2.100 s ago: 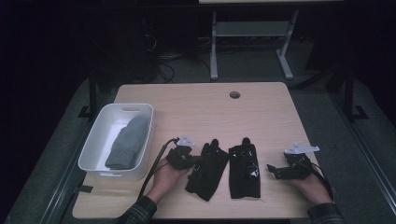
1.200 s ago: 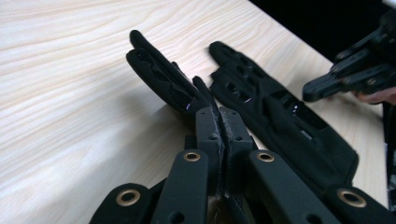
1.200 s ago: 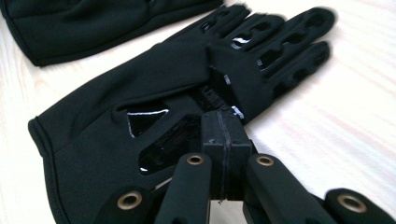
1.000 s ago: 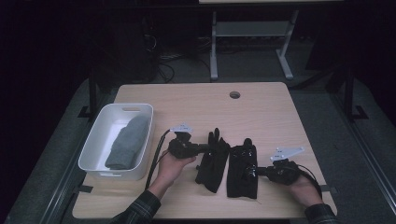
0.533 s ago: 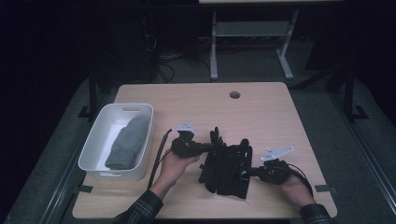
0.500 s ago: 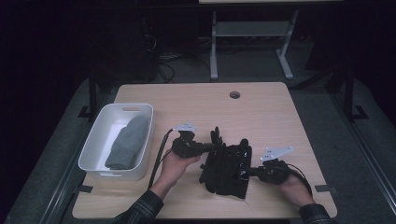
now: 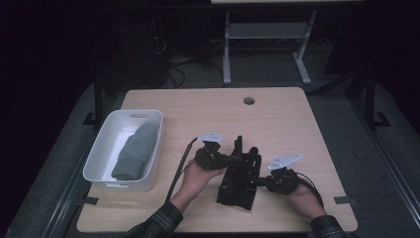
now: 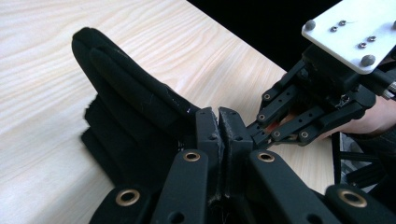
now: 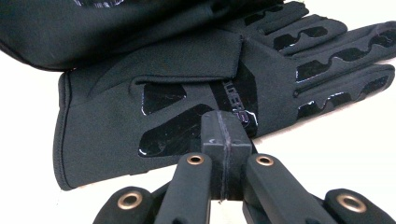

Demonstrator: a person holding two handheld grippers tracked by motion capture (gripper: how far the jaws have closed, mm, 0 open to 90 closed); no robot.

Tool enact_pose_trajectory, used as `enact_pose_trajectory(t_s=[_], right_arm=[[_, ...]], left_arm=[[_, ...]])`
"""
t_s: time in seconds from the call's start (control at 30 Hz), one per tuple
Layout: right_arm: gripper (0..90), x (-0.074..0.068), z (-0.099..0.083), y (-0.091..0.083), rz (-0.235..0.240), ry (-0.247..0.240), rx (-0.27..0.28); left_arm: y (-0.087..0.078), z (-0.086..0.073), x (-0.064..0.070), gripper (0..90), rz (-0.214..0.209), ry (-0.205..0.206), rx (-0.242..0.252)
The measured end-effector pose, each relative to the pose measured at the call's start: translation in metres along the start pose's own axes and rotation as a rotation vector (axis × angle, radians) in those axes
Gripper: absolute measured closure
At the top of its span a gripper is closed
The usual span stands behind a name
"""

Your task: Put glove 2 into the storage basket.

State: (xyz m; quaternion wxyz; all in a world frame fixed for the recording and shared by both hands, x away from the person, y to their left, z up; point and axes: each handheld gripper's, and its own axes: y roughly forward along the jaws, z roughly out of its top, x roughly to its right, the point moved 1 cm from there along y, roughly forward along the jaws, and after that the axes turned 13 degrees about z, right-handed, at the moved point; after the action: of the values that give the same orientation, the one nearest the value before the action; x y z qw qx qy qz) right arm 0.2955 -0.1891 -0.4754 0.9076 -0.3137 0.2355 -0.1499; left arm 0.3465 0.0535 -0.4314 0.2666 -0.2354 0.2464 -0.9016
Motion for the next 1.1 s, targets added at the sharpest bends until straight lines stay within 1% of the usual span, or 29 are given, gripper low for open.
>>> enact_pose_trajectory(t_s=[0.13, 0.27, 0.3, 0.33, 0.53, 0.63, 0.67, 0.7, 0.73, 0.77, 0.8, 0.83, 0.87, 0.9, 0.93, 0.97, 1.03, 1.1], right_arm=[[90.0, 0.0, 0.005, 0.005, 0.003, -0.011, -0.001], [90.0, 0.0, 0.007, 0.008, 0.006, -0.021, -0.003], [90.0, 0.0, 0.007, 0.009, 0.005, -0.022, -0.003], [90.0, 0.001, 0.007, 0.009, 0.005, -0.023, -0.003], [90.0, 0.0, 0.006, 0.009, 0.011, -0.011, 0.0], [90.0, 0.001, 0.006, 0.009, 0.011, -0.015, 0.001], [90.0, 0.001, 0.006, 0.009, 0.011, -0.014, 0.001], [90.0, 0.001, 0.006, 0.008, 0.011, -0.014, 0.0], [90.0, 0.001, 0.006, 0.007, 0.008, -0.015, 0.002], [90.0, 0.002, 0.005, 0.006, 0.007, -0.02, 0.008], [90.0, 0.002, 0.005, 0.005, 0.004, -0.018, 0.008], [90.0, 0.003, 0.004, 0.001, -0.004, -0.015, 0.01], [90.0, 0.004, 0.003, -0.003, -0.009, -0.006, 0.018], [90.0, 0.005, 0.001, -0.006, -0.016, 0.002, 0.02], [88.5, 0.008, -0.001, -0.011, -0.03, 0.011, 0.029], [86.5, 0.011, -0.002, -0.015, -0.04, 0.02, 0.04], [81.6, 0.015, -0.005, -0.022, -0.064, 0.031, 0.055], [72.2, 0.019, -0.009, -0.028, -0.1, 0.033, 0.069]], left_arm=[[0.008, -0.002, 0.003, 86.9, 0.0, 0.009, -0.015], [0.014, -0.003, 0.005, 86.6, -0.012, 0.012, -0.022], [0.015, -0.004, 0.006, 86.6, -0.016, 0.005, -0.021], [0.016, -0.004, 0.006, 86.6, -0.016, 0.011, -0.027], [0.024, -0.005, 0.008, 85.8, -0.028, -0.006, -0.024], [0.029, -0.005, 0.008, 85.0, -0.036, -0.014, -0.016], [0.029, -0.005, 0.008, 83.8, -0.036, -0.014, -0.016], [0.03, -0.004, 0.009, 81.5, -0.056, -0.034, -0.001], [0.031, -0.004, 0.009, 76.2, -0.06, -0.037, 0.002], [0.031, -0.004, 0.01, 74.2, -0.06, -0.033, 0.0], [0.03, -0.003, 0.01, 73.5, -0.052, -0.026, -0.004], [0.028, -0.004, 0.011, 74.5, -0.051, -0.017, -0.004], [0.027, -0.004, 0.011, 79.1, -0.051, -0.007, -0.002], [0.025, -0.004, 0.011, 82.3, -0.051, 0.014, -0.01], [0.024, -0.005, 0.012, 87.2, -0.053, 0.024, -0.014], [0.023, -0.005, 0.013, 89.2, -0.048, 0.039, -0.021], [0.023, -0.008, 0.016, 89.3, -0.041, 0.066, -0.039], [0.023, -0.011, 0.021, 89.4, -0.042, 0.092, -0.057]])
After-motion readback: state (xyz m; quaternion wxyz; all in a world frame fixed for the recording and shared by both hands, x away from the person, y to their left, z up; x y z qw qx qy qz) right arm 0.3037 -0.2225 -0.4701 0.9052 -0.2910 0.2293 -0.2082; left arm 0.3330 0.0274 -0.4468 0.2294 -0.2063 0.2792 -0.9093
